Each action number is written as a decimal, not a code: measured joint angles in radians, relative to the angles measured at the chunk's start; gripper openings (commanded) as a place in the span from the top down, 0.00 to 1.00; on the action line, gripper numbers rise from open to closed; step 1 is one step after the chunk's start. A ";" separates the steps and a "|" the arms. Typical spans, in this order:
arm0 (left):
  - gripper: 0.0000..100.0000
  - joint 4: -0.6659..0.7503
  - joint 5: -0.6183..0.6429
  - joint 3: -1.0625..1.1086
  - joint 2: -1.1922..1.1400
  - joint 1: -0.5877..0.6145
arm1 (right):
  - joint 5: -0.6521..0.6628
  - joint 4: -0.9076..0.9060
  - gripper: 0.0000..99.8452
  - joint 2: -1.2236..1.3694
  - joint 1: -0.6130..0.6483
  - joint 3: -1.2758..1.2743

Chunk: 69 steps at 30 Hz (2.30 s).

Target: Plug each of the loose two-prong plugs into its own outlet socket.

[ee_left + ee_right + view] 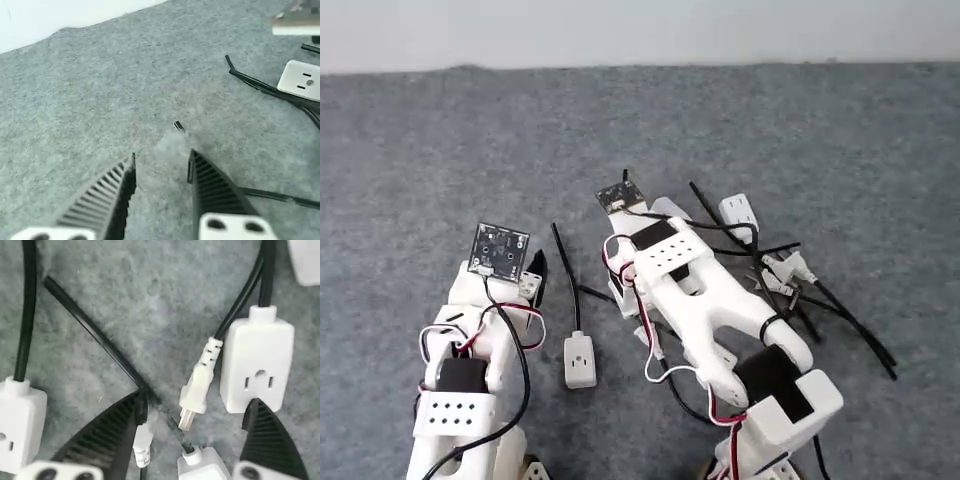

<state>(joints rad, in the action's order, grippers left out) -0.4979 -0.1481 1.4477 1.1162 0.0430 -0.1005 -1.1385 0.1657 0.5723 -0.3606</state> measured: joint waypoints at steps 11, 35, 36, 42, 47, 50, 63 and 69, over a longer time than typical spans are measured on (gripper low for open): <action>0.83 0.035 0.018 0.000 0.000 0.052 | -0.002 -0.057 0.71 0.040 0.072 0.110; 0.83 0.041 0.054 0.000 0.000 0.097 | 0.002 -0.060 0.71 0.167 -0.029 0.117; 0.83 0.041 0.054 0.000 0.000 0.097 | 0.002 -0.049 0.71 0.183 -0.031 0.118; 0.83 0.041 0.054 0.000 0.000 0.098 | 0.000 -0.075 0.71 0.221 -0.037 0.164; 0.83 0.041 0.054 0.000 0.000 0.098 | 0.000 -0.078 0.86 0.244 -0.063 0.199; 0.83 0.041 0.054 0.000 0.000 0.098 | 0.023 -0.072 0.99 0.232 -0.092 0.199; 0.83 0.041 0.054 0.000 0.000 0.071 | 0.071 -0.049 0.99 0.235 -0.132 0.212; 0.83 0.041 0.054 0.000 0.000 0.068 | 0.071 -0.049 0.99 0.238 -0.146 0.213</action>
<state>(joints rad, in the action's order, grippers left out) -0.4565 -0.0944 1.4477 1.1162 0.1105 -0.0299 -1.1876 0.4035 0.4266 -0.1473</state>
